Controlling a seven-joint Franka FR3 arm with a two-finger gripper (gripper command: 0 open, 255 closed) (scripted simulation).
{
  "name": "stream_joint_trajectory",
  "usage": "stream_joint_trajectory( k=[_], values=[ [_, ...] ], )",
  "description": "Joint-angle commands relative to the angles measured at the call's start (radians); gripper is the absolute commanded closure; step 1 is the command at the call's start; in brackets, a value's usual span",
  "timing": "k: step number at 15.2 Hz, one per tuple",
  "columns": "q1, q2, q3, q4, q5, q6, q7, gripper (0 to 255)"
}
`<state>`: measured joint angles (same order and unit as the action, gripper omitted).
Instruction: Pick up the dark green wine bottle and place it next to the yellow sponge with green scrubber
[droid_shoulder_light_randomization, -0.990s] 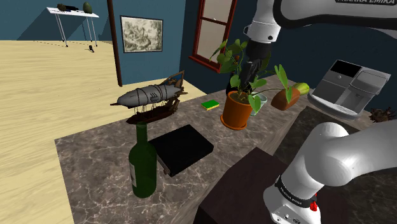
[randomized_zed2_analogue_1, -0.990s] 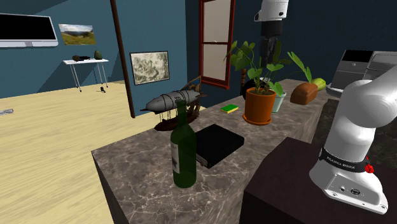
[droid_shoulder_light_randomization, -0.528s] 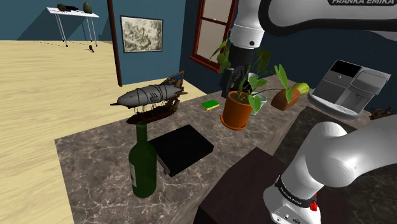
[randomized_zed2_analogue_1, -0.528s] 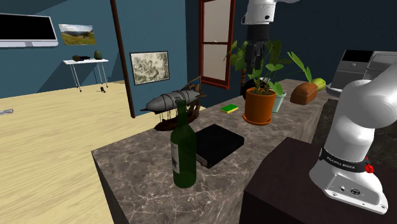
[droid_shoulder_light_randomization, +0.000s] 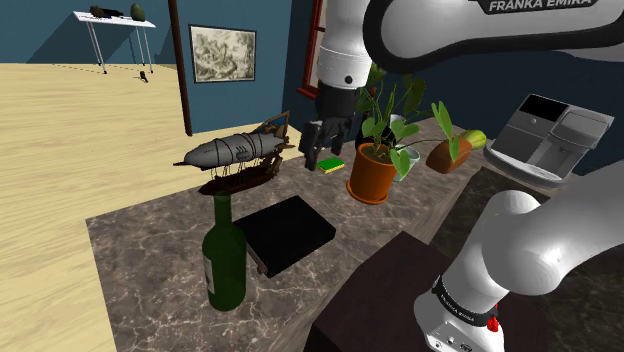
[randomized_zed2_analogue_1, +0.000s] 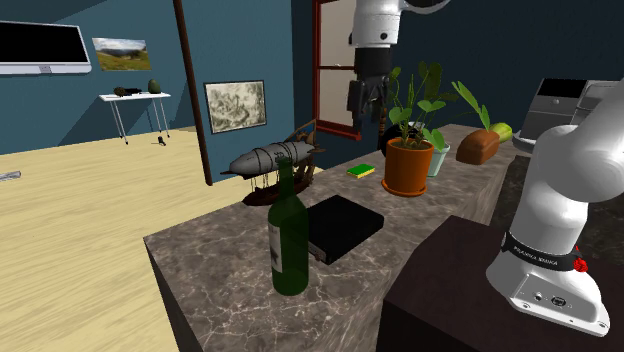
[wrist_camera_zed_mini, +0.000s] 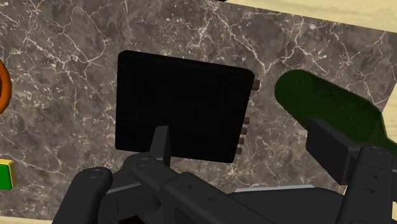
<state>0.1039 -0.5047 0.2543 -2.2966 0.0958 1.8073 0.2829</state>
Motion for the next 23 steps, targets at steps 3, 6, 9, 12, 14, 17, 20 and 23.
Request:
stream_joint_trajectory(
  k=[3,6,9,12,14,17,20,23],
  values=[
    [0.014,0.099,0.075,0.065,0.010,0.048,0.099,0],
    [0.022,0.184,0.129,0.127,0.001,0.080,0.176,0],
    [0.029,0.278,0.181,0.200,-0.023,0.105,0.256,0],
    [0.040,0.380,0.229,0.285,-0.064,0.123,0.341,0],
    [0.051,0.453,0.256,0.349,-0.100,0.129,0.400,0],
    [0.059,0.486,0.264,0.352,-0.118,0.156,0.423,0],
    [0.059,0.497,0.265,0.322,-0.125,0.195,0.428,0],
    [0.060,0.508,0.265,0.299,-0.131,0.228,0.433,0]
  ],
)
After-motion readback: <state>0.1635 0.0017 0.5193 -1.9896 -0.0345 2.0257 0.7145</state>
